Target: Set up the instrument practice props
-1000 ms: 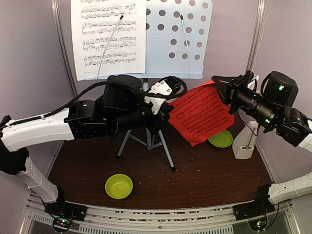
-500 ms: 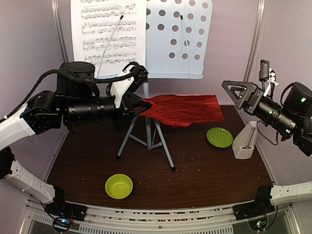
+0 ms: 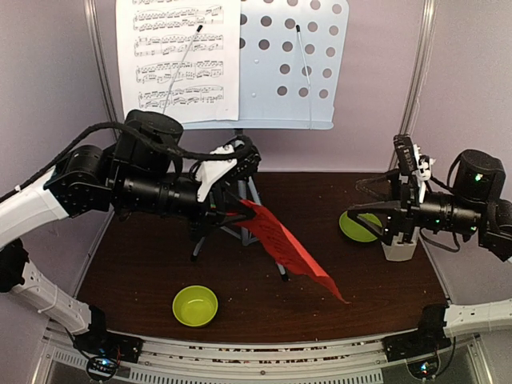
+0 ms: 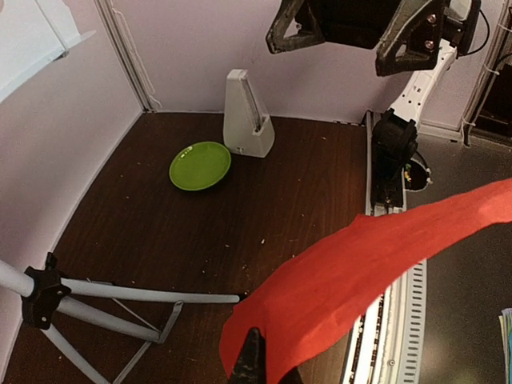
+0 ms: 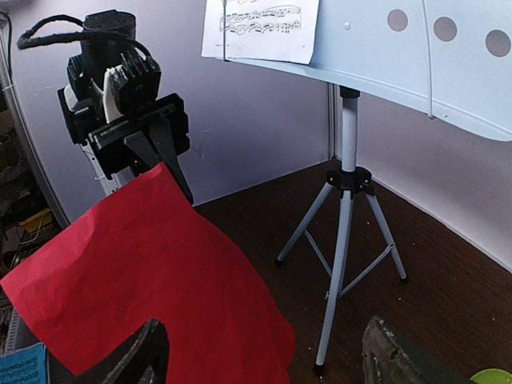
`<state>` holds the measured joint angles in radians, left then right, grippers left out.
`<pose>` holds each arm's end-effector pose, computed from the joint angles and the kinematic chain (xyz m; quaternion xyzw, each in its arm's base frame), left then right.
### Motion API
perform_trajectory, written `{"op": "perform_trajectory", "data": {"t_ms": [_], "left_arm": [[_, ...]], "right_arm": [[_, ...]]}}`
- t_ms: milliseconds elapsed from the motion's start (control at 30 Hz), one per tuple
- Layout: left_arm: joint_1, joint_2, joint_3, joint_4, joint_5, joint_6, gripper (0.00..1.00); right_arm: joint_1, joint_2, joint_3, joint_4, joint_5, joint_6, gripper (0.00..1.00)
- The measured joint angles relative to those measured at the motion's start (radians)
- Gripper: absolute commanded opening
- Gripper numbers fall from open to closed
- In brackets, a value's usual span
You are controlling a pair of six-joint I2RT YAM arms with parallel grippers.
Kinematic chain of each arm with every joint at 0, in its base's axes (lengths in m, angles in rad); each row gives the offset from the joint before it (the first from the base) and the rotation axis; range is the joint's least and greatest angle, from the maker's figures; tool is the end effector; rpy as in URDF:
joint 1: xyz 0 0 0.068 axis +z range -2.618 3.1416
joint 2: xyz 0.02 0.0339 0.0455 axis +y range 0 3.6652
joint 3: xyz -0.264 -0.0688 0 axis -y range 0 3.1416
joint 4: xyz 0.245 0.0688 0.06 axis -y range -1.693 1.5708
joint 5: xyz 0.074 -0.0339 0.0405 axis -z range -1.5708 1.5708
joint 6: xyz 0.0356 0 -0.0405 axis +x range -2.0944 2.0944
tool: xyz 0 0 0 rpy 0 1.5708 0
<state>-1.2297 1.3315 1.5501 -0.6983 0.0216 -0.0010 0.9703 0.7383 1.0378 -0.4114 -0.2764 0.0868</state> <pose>0.0932 -0.2649 0.4311 0.4973 0.6953 -0.3070 0.4184 0.0760 0.1282 0.4087 -0.3987 0.6283 0.4216 0.5182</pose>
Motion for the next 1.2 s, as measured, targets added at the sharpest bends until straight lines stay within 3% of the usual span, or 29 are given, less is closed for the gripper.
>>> {"op": "perform_trajectory", "data": {"t_ms": [233,633,967,1067,1200], "left_arm": [[0.09,0.018,0.0,-0.055,0.088,-0.084,0.0],[0.145,0.039,0.016,-0.101,0.182,-0.19,0.0],[0.162,0.076,0.031,-0.141,0.216,-0.256,0.0],[0.163,0.077,0.031,-0.141,0.221,-0.27,0.0],[0.163,0.076,0.032,-0.141,0.223,-0.279,0.0]], "right_arm": [[0.026,-0.053,-0.041,-0.047,-0.035,-0.036,0.97],[0.257,-0.031,-0.128,-0.049,-0.003,-0.045,1.0],[0.486,0.072,-0.131,-0.019,0.235,-0.09,1.0],[0.515,0.116,-0.129,-0.004,0.309,-0.092,0.92],[0.534,0.151,-0.126,0.026,0.394,-0.088,0.69]]}}
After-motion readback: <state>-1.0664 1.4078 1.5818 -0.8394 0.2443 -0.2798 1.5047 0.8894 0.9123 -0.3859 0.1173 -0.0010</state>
